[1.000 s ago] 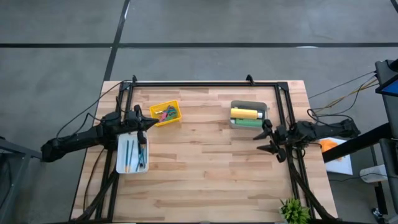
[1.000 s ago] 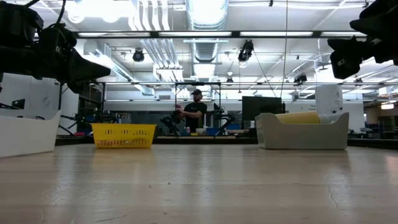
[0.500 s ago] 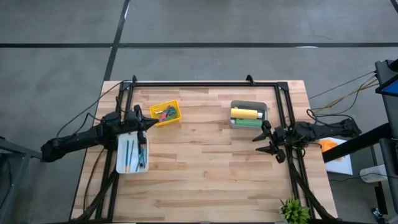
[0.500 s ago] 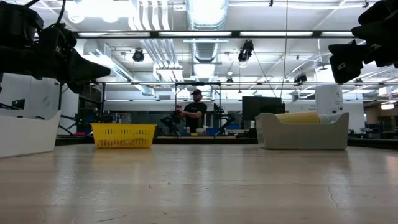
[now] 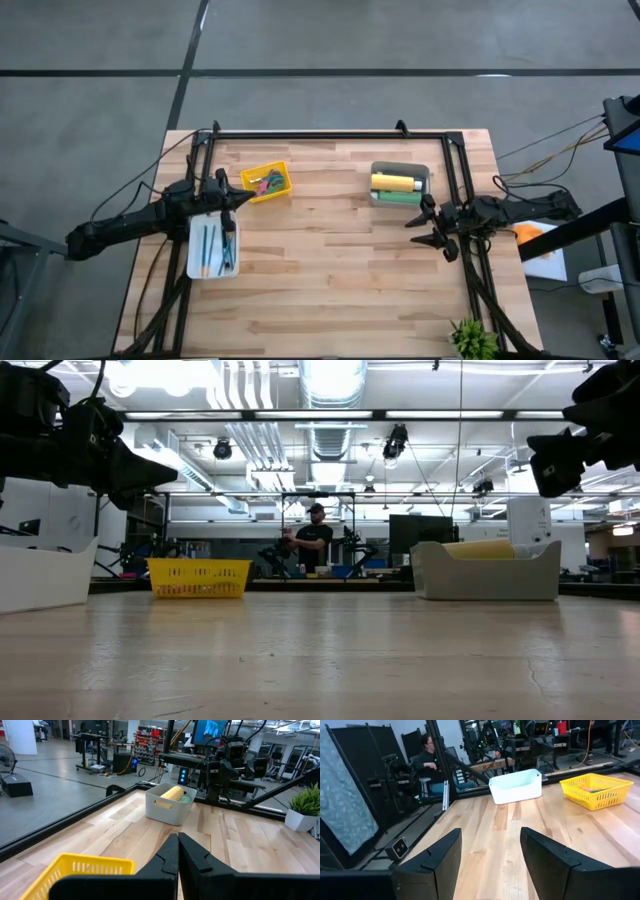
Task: Pick & Place Paint Supplies
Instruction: Return to Home Position
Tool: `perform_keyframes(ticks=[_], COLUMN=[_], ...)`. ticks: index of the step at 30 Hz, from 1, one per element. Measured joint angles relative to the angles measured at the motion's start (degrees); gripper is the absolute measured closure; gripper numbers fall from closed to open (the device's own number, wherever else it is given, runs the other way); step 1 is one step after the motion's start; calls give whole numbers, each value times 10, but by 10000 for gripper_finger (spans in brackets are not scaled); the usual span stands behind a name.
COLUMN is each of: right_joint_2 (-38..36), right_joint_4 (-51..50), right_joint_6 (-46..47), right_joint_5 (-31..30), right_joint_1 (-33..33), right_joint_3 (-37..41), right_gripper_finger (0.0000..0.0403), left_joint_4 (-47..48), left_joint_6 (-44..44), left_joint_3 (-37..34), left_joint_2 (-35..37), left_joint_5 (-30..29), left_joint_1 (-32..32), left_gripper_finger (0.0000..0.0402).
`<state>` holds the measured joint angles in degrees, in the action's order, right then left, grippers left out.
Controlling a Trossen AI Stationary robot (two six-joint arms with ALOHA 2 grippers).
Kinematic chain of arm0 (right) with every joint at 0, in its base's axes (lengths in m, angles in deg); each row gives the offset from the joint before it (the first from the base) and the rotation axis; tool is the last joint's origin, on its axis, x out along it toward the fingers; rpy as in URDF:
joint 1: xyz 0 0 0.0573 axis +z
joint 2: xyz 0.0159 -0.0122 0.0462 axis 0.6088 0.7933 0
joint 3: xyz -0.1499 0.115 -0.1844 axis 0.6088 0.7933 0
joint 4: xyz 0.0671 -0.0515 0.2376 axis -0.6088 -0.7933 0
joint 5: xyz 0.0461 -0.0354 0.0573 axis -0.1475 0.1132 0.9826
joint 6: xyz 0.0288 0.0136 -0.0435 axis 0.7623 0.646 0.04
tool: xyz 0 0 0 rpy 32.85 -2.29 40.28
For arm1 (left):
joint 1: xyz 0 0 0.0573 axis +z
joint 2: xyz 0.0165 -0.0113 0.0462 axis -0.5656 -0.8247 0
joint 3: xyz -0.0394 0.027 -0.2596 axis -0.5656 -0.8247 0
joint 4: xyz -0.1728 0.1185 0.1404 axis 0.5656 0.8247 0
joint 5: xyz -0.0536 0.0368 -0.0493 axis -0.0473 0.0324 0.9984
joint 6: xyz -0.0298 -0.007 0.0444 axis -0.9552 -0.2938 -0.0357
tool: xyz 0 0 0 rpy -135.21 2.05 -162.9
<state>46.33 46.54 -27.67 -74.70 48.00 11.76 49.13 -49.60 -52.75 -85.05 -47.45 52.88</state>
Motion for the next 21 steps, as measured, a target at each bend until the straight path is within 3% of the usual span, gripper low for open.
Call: perform_keyframes(ticks=[21], right_joint_2=[1], right_joint_4=[0], right_joint_6=[4], right_joint_5=[0], right_joint_1=[0], right_joint_3=[0], right_gripper_finger=[202], left_joint_4=[0], left_joint_6=[0], left_joint_3=[0], left_joint_2=[0], left_joint_5=[0], left_joint_1=[0], left_gripper_finger=[401])
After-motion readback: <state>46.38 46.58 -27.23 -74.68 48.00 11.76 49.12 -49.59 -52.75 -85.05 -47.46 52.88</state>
